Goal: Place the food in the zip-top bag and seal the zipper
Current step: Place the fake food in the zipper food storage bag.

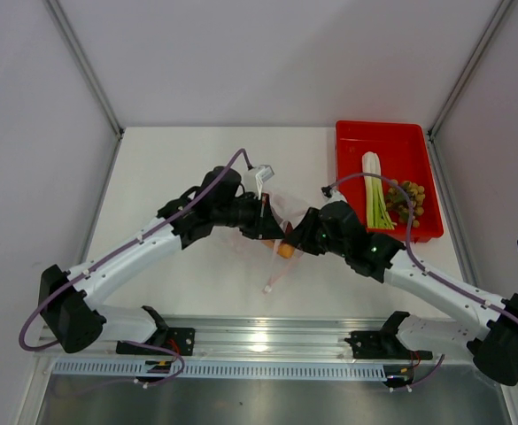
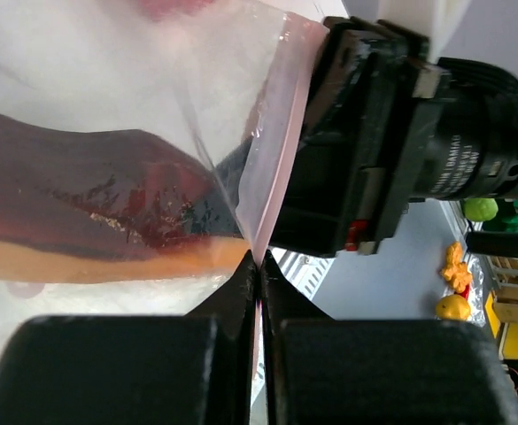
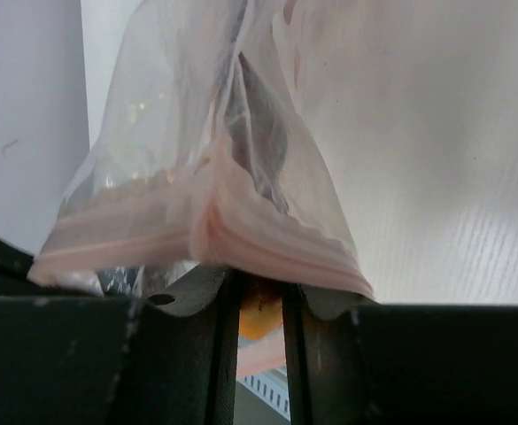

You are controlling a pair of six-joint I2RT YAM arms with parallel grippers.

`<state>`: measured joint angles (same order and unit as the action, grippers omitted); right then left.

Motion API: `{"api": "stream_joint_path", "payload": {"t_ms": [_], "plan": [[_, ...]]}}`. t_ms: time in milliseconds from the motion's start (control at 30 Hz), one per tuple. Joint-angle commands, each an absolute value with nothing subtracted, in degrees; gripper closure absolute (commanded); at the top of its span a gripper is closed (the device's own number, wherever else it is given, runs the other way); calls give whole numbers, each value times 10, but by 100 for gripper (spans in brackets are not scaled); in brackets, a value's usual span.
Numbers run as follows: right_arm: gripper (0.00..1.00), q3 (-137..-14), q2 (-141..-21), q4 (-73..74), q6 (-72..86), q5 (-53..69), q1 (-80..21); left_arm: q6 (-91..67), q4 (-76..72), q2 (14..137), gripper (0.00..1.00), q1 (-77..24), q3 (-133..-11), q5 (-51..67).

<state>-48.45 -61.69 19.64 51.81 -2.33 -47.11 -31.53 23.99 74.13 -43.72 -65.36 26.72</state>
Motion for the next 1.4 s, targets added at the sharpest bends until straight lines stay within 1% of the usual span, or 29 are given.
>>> {"api": "stream_joint_path", "payload": {"t_ms": [0, 133, 233, 267, 333, 367, 433, 467, 533, 567, 733, 933, 1033, 1133, 1167, 1233, 1300, 1367], "plan": [[100, -506, -634, 122, 542, -75, -484, -334, 211, 724, 99, -447, -652, 287], [100, -499, -659, 98, 541, -89, -491, -341, 207, 716, 100, -449, -648, 293], [94, -490, -674, 82, 535, -81, -494, -343, 204, 711, 99, -450, -647, 289], [81, -488, -678, 79, 535, -71, -495, -343, 206, 711, 99, -450, -648, 288], [62, -490, -682, 83, 528, -63, -494, -342, 207, 710, 100, -450, -647, 287], [49, -490, -682, 89, 523, -62, -495, -342, 208, 710, 100, -449, -647, 286], [41, -497, -679, 106, 512, -62, -494, -341, 207, 712, 99, -450, -645, 283], [34, -497, -672, 114, 510, -65, -495, -340, 210, 712, 100, -449, -644, 280], [30, -499, -661, 126, 499, -76, -495, -336, 214, 714, 100, -450, -645, 273], [29, -499, -649, 139, 497, -80, -495, -333, 219, 714, 100, -449, -648, 264], [31, -499, -596, 180, 485, -84, -495, -314, 242, 714, 100, -448, -652, 235], [39, -504, -498, 255, 468, -83, -495, -301, 254, 715, 99, -446, -651, 220], [40, -517, -439, 320, 452, -121, -494, -299, 254, 716, 99, -443, -646, 219], [39, -534, -400, 390, 425, -209, -481, -298, 249, 717, 99, -439, -639, 221], [39, -540, -397, 409, 418, -247, -471, -298, 247, 718, 99, -439, -637, 222], [37, -554, -401, 439, 386, -264, -429, -298, 245, 719, 99, -439, -637, 227], [33, -564, -410, 447, 352, -253, -391, -297, 245, 718, 99, -439, -636, 227], [29, -565, -429, 438, 330, -222, -321, -295, 246, 716, 99, -439, -635, 228]]}}
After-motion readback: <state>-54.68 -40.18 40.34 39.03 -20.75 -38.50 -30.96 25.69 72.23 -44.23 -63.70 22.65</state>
